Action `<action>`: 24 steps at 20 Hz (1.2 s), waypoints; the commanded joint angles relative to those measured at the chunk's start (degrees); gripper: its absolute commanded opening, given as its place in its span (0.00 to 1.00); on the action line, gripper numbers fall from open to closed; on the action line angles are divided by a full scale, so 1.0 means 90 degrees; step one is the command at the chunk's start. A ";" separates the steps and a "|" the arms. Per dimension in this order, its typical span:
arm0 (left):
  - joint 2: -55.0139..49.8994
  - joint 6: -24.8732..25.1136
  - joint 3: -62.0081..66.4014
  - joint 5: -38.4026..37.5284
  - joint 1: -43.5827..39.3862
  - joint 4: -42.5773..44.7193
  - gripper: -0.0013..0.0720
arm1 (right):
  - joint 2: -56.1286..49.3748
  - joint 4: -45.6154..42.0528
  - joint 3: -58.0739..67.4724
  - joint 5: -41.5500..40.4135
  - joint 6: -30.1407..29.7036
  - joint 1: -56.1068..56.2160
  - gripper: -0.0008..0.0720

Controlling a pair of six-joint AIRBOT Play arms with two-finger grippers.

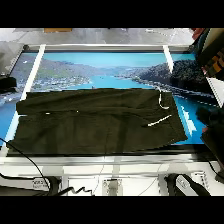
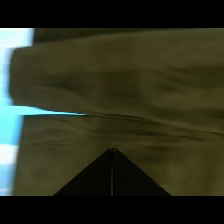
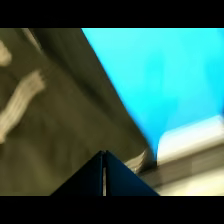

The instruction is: Fold the clothes and pants, and hang the long-sleeved shirts on hangers.

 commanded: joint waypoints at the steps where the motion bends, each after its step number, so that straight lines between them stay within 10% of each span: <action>1: 0.0291 -0.0044 -0.0576 0.0032 -0.0398 -0.0687 0.03 | 0.0607 -0.0063 -0.0889 0.1294 0.0177 -0.0384 0.05; 8: 0.0376 -0.0041 -0.0911 0.0097 -0.0668 -0.0726 0.04 | 0.1860 0.0937 -0.2562 0.0447 0.0197 -0.0884 0.08; 11: 0.0376 -0.0036 -0.0911 0.0165 -0.0585 -0.0704 0.04 | 0.1797 0.0889 -0.2885 -0.0248 0.0891 -0.0884 0.80; 16: 0.0340 0.0012 -0.0913 0.0379 -0.0359 -0.0692 0.04 | 0.1307 0.1044 -0.3245 -0.1112 0.1185 -0.0884 0.77; 24: 0.0257 0.0015 -0.0918 0.0384 0.0189 -0.0692 0.04 | -0.0158 0.2093 -0.3254 -0.1841 -0.0170 -0.0884 0.65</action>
